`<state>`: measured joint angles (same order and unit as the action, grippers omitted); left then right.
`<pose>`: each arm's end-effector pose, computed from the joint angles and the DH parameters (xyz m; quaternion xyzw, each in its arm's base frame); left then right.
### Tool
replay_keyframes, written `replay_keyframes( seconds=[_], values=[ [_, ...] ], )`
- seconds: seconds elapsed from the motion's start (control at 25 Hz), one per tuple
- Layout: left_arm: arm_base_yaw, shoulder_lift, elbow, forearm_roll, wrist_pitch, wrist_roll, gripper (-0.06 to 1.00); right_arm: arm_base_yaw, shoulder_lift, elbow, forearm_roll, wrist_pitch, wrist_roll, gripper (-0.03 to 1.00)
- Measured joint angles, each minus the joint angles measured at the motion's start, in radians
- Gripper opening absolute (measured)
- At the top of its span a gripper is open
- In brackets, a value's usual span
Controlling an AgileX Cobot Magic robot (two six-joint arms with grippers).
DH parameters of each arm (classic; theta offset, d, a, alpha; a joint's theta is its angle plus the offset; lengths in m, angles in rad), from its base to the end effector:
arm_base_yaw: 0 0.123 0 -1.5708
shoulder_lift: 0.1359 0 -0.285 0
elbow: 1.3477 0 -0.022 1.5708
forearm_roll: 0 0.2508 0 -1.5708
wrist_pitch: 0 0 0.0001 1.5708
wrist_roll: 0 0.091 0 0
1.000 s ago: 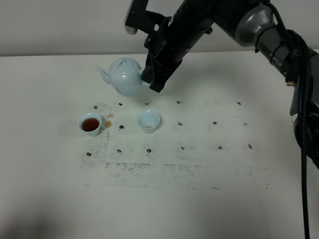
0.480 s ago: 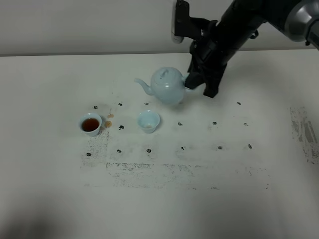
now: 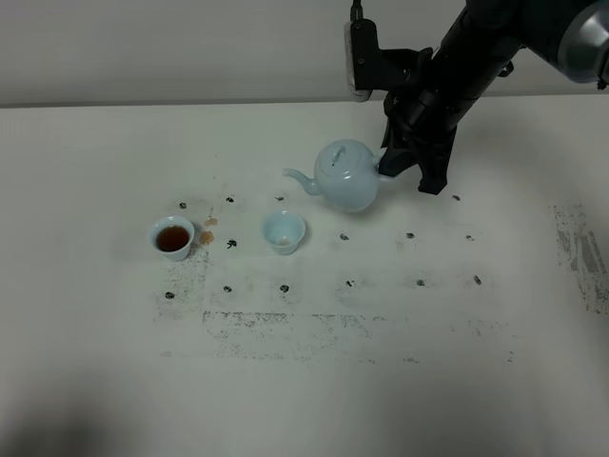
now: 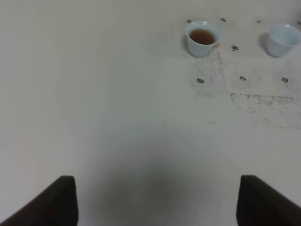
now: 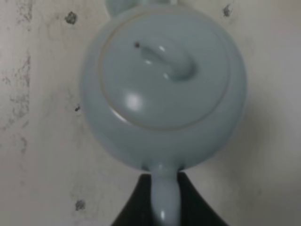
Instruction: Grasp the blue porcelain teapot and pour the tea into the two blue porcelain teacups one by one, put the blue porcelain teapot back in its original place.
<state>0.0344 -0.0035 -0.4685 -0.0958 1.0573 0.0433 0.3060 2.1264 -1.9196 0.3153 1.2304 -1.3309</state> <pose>-0.0016 -0.0076 0.2691 0.0049 0.8586 -0.0280 0.5119 0.4246 0.1621 0.2498 -0.6922 0.6969 0.0799 0.1698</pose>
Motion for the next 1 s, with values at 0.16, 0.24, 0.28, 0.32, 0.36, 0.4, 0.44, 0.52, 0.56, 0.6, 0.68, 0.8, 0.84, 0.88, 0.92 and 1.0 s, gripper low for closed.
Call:
replay_keyframes(
  seconds=[0.16,0.24,0.28,0.32,0.36,0.4,0.44,0.52,0.56,0.6,0.68,0.8,0.84,0.88,0.92,1.0],
  values=[
    [0.000,0.000,0.000,0.000,0.000,0.000,0.66,0.000,0.000,0.000,0.000,0.000,-0.001,0.03],
    [0.000,0.000,0.000,0.000,0.000,0.000,0.66,0.000,0.000,0.000,0.000,0.000,-0.010,0.03],
    [0.000,0.000,0.000,0.000,0.000,0.000,0.66,0.000,0.000,0.000,0.000,0.000,-0.017,0.03],
    [0.000,0.000,0.000,0.000,0.000,0.000,0.66,0.000,0.000,0.000,0.000,0.000,-0.025,0.03],
    [0.000,0.000,0.000,0.000,0.000,0.000,0.66,0.000,0.000,0.000,0.000,0.000,-0.035,0.03],
    [0.000,0.000,0.000,0.000,0.000,0.000,0.66,0.000,0.000,0.000,0.000,0.000,-0.047,0.03],
    [0.000,0.000,0.000,0.000,0.000,0.000,0.66,0.000,0.000,0.000,0.000,0.000,-0.059,0.03],
    [0.000,0.000,0.000,0.000,0.000,0.000,0.66,0.000,0.000,0.000,0.000,0.000,-0.093,0.03],
    [0.000,0.000,0.000,0.000,0.000,0.000,0.66,0.000,0.000,0.000,0.000,0.000,-0.117,0.03],
    [0.000,0.000,0.000,0.000,0.000,0.000,0.66,0.000,0.000,0.000,0.000,0.000,-0.133,0.03],
    [0.000,0.000,0.000,0.000,0.000,0.000,0.66,0.000,0.000,0.000,0.000,0.000,-0.163,0.03],
    [0.000,0.000,0.000,0.000,0.000,0.000,0.66,0.000,0.000,0.001,0.000,0.000,-0.173,0.03],
    [0.000,0.000,0.000,0.000,0.000,0.000,0.66,0.000,0.000,0.001,-0.001,0.000,-0.176,0.03],
    [0.000,0.000,0.000,0.000,0.000,0.000,0.66,0.000,0.000,0.001,-0.001,0.000,-0.177,0.03],
    [0.000,0.000,0.000,0.000,0.000,0.000,0.66,0.000,0.000,0.001,-0.001,0.000,-0.180,0.03],
    [0.000,0.000,0.000,0.000,0.000,0.000,0.66,0.000,0.000,0.001,-0.001,-0.001,-0.180,0.03]
  ],
)
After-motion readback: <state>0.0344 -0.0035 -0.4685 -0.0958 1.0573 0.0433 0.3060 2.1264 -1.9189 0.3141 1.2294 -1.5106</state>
